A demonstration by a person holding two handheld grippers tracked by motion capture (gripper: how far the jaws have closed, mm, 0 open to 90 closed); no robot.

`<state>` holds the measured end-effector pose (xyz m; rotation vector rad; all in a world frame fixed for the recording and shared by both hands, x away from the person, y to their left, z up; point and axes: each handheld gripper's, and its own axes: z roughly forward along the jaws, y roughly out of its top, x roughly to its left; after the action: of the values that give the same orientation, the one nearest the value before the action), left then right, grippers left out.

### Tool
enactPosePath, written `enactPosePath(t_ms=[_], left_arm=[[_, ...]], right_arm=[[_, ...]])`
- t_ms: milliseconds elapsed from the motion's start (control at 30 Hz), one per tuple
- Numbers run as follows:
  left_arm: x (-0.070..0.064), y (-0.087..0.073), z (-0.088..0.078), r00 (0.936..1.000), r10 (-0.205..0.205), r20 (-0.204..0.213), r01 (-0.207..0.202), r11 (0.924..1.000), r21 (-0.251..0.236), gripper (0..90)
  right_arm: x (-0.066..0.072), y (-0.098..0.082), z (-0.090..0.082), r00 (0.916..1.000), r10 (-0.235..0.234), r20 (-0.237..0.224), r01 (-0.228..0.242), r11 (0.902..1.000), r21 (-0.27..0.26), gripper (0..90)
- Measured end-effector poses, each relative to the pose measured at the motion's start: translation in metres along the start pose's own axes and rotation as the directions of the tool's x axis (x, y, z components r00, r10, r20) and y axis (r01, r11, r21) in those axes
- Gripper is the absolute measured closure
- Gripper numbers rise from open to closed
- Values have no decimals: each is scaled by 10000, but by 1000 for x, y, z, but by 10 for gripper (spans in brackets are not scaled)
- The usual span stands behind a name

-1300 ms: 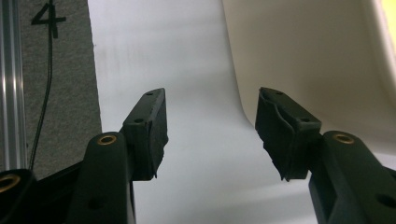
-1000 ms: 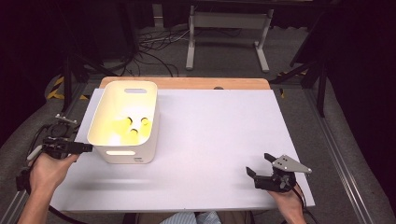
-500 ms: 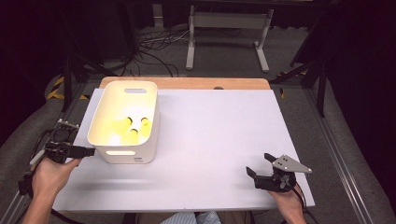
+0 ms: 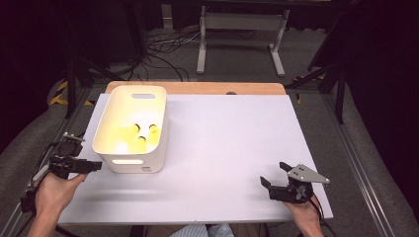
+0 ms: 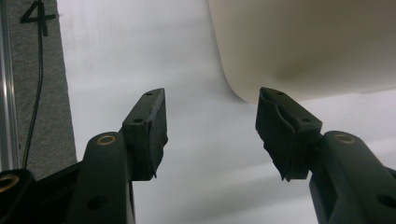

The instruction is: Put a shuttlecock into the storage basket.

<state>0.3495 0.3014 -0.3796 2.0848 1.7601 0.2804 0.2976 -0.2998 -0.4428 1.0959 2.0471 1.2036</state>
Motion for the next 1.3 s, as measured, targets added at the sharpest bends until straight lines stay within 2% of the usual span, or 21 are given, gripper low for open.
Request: enactPosePath(t_ms=[867, 1300], left_arm=[[-20, -13, 6, 9989, 303, 344, -298, 9994, -162, 431], [-32, -18, 7, 9968, 596, 532, -578, 9978, -338, 430]], right_arm=[[-1, 0, -1, 10000, 17, 23, -17, 10000, -79, 125], [-1, 0, -1, 10000, 40, 25, -39, 10000, -89, 125]])
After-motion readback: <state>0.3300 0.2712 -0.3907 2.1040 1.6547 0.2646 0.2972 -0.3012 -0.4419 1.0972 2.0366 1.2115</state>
